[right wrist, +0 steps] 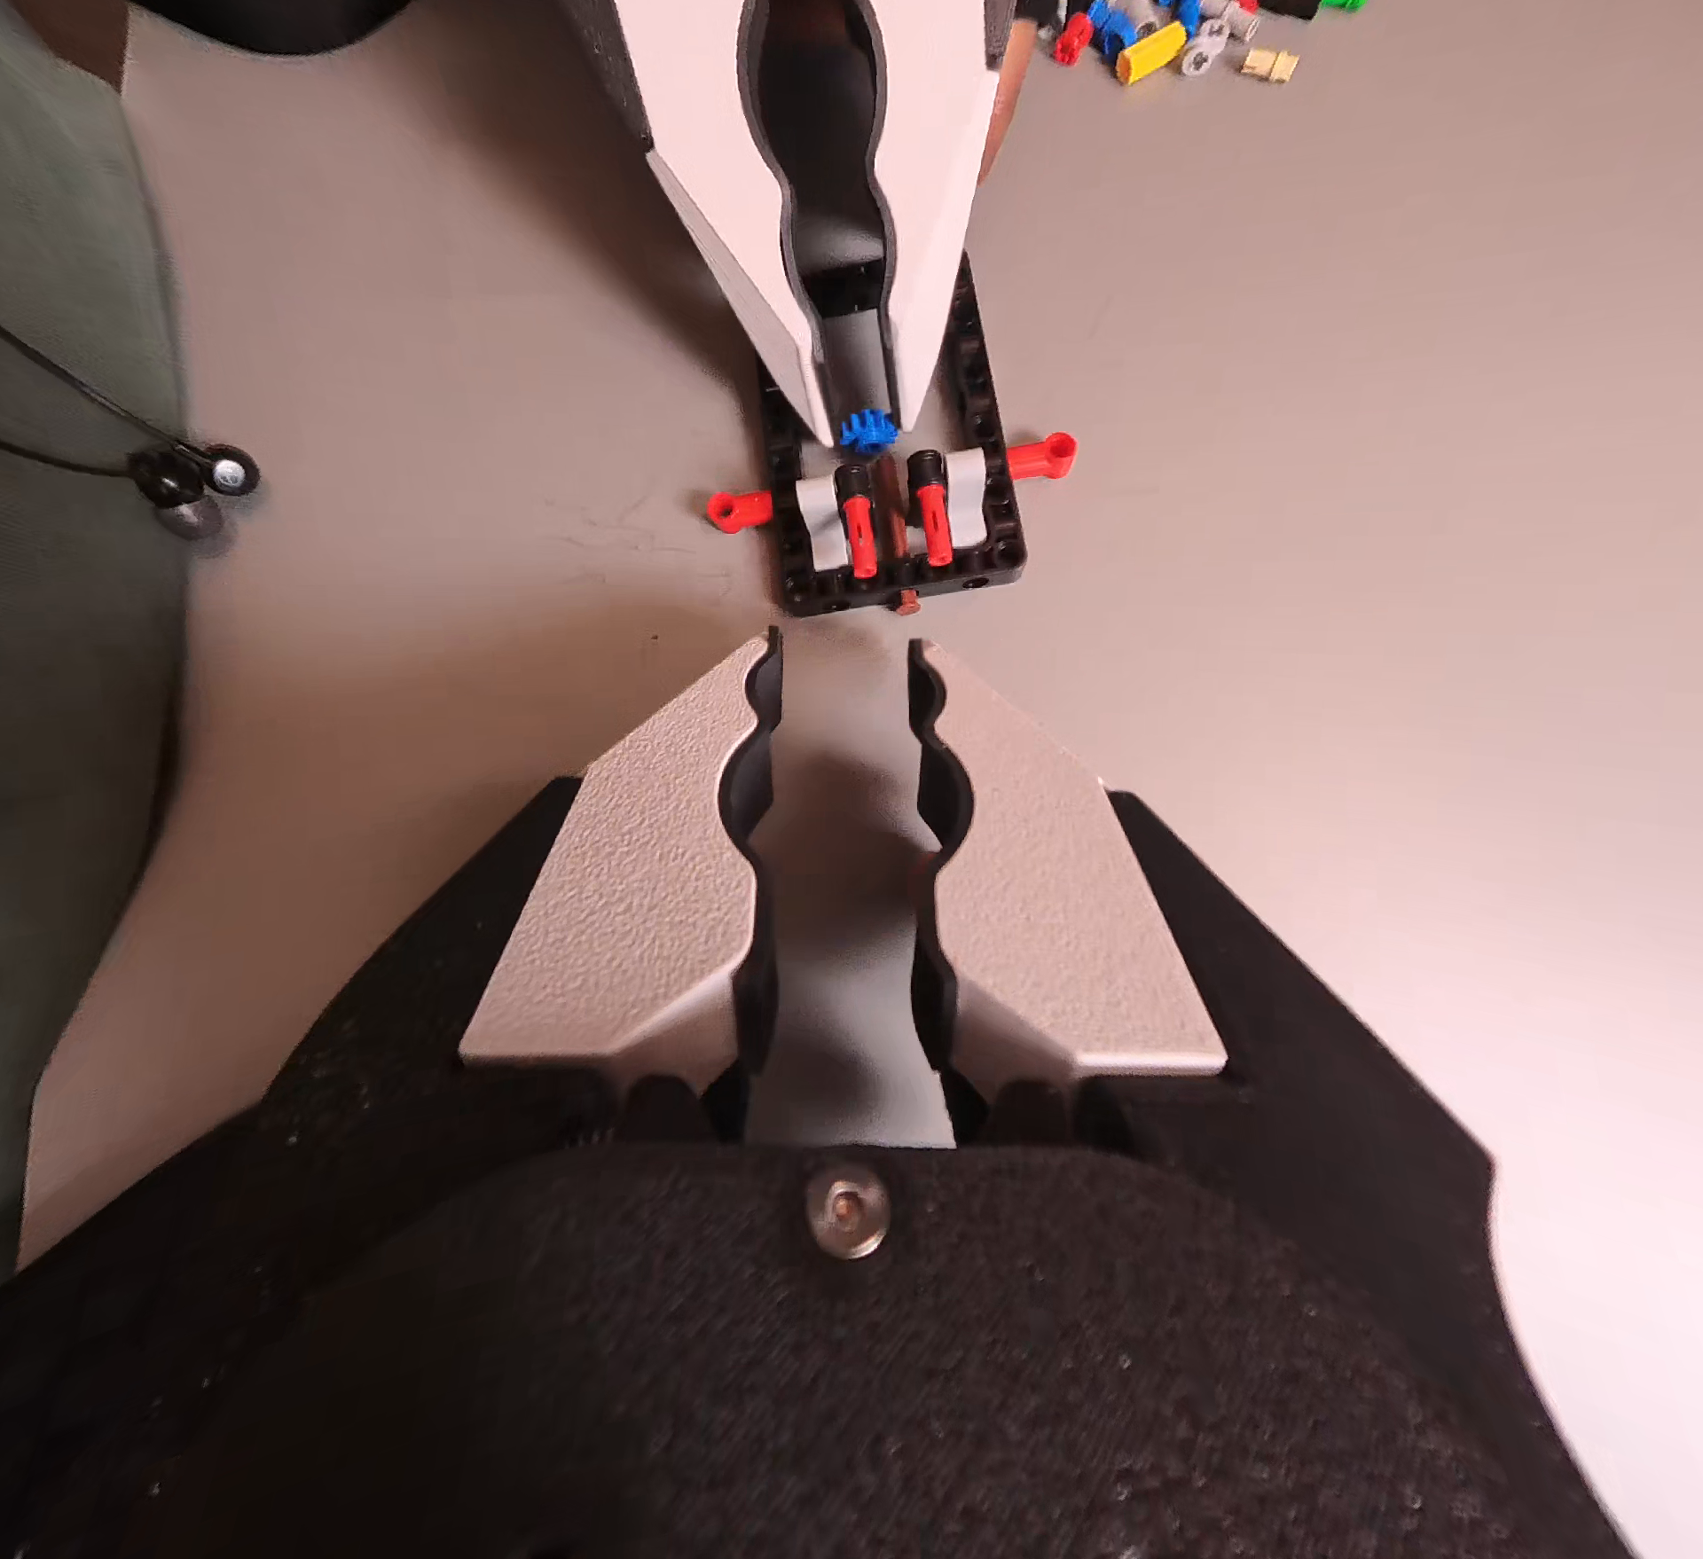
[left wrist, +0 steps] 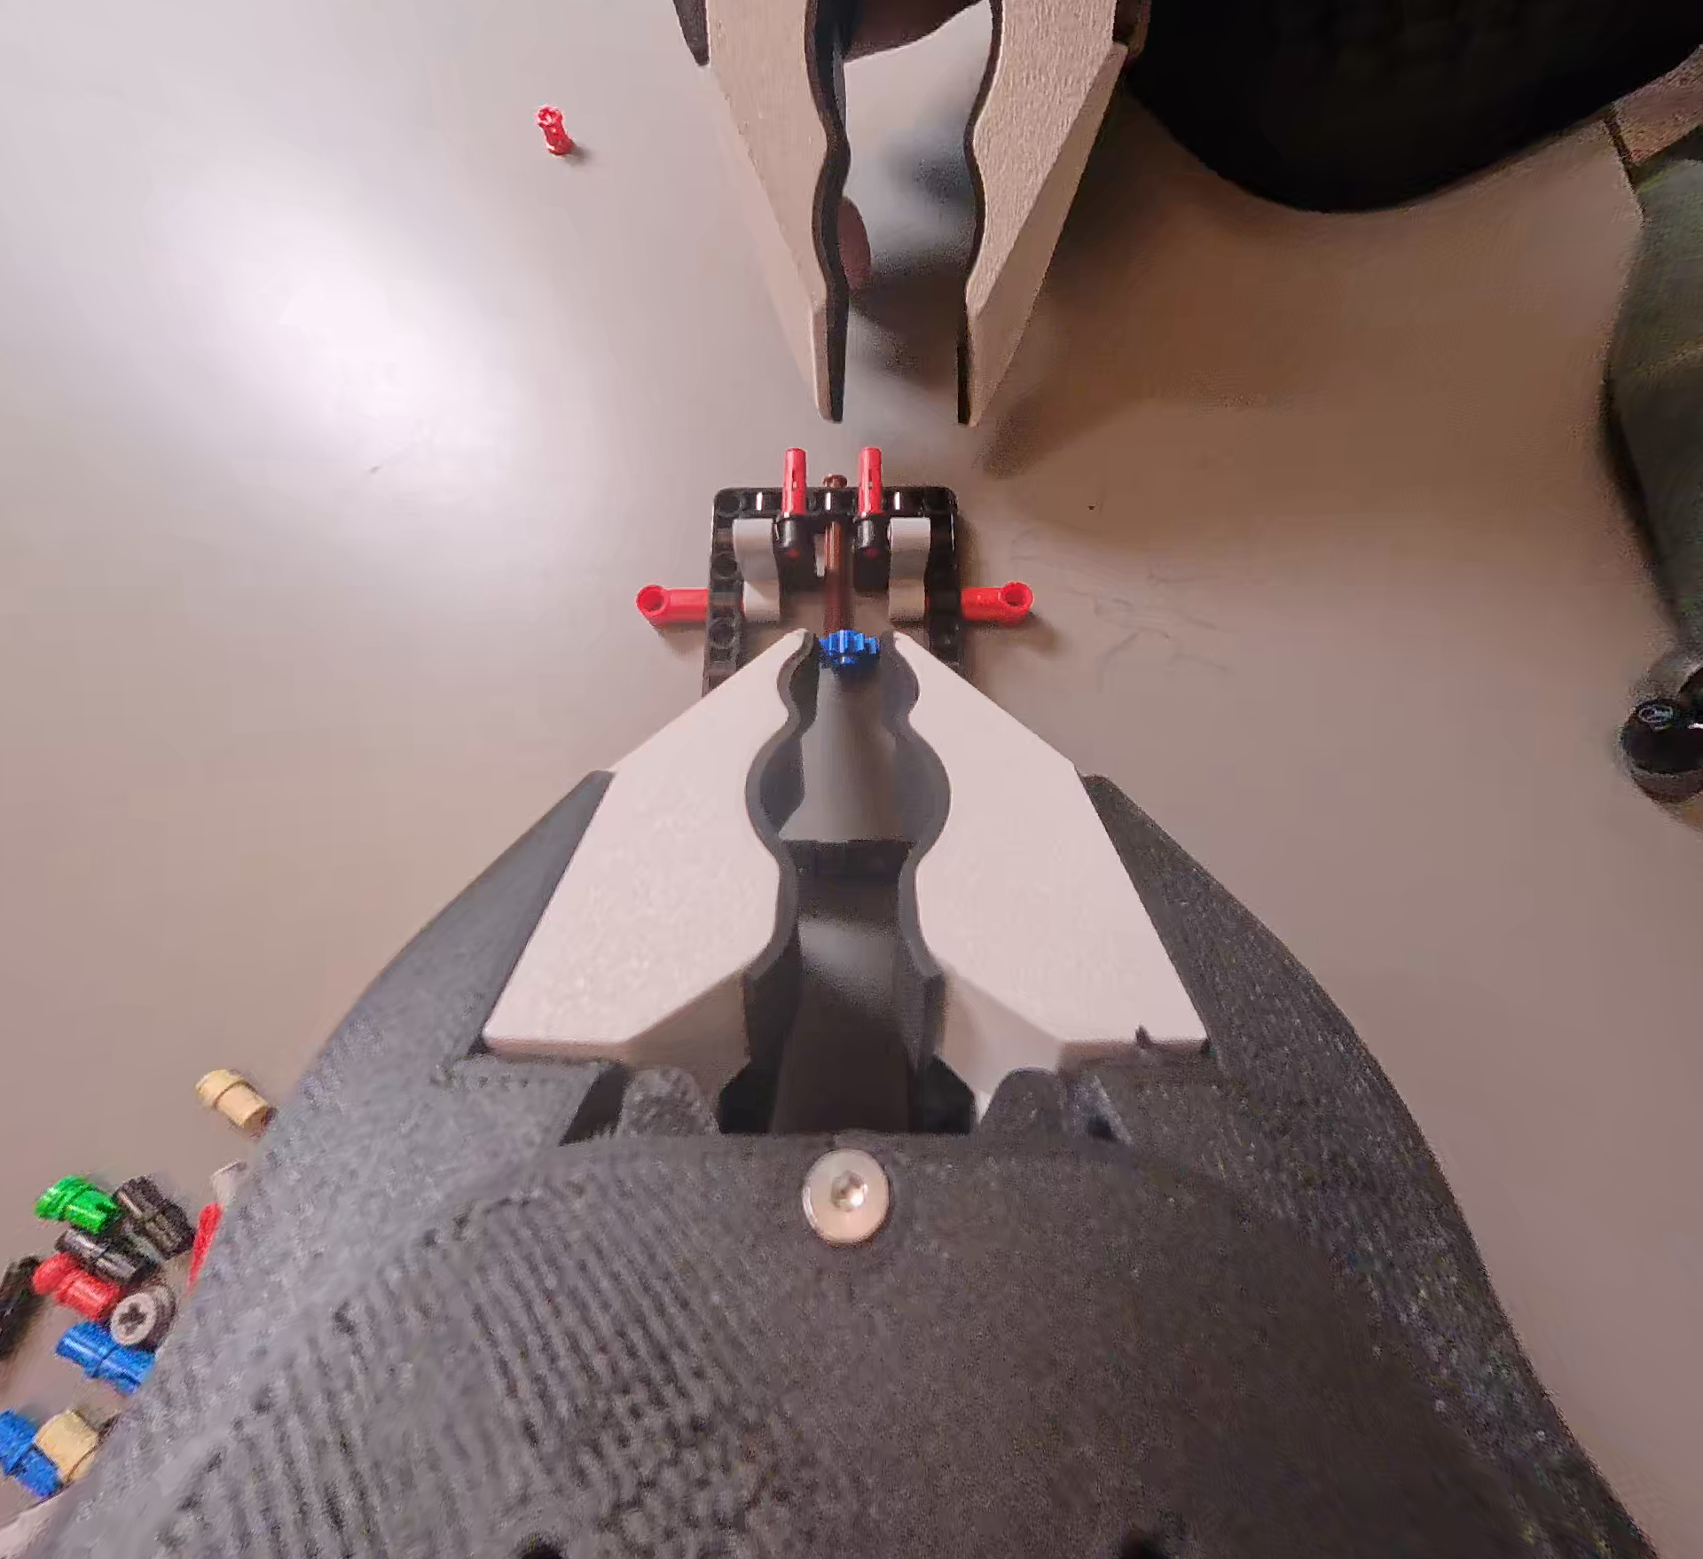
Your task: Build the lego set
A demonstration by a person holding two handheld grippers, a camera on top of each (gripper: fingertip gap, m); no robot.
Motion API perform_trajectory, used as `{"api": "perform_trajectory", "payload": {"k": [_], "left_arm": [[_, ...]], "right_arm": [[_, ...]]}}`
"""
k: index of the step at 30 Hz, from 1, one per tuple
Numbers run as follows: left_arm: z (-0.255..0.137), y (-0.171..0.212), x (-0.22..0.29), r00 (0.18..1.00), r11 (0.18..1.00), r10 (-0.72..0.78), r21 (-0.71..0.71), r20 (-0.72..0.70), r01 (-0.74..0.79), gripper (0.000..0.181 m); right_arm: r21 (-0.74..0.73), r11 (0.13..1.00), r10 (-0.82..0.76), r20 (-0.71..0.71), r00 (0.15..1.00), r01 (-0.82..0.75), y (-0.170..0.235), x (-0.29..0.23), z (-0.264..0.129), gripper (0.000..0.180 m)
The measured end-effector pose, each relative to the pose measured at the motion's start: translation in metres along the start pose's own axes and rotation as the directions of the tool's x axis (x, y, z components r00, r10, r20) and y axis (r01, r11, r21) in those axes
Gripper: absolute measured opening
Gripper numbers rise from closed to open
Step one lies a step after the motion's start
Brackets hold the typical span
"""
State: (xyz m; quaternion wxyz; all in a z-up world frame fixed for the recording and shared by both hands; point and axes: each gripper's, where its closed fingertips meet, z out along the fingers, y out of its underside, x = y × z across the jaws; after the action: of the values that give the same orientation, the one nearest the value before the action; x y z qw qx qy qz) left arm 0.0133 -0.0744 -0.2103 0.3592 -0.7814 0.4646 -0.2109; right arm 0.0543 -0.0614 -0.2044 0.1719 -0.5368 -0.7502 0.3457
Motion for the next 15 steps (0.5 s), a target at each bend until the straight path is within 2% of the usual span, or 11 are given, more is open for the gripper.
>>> {"api": "perform_trajectory", "payload": {"k": [15], "left_arm": [[0.003,-0.0019,-0.0019,0.999,0.998,-0.054,-0.014,-0.002,0.054,0.012]], "right_arm": [[-0.028,0.999,-0.023,-0.013,1.0,0.023,-0.0021,-0.0013,0.0088,0.023]]}}
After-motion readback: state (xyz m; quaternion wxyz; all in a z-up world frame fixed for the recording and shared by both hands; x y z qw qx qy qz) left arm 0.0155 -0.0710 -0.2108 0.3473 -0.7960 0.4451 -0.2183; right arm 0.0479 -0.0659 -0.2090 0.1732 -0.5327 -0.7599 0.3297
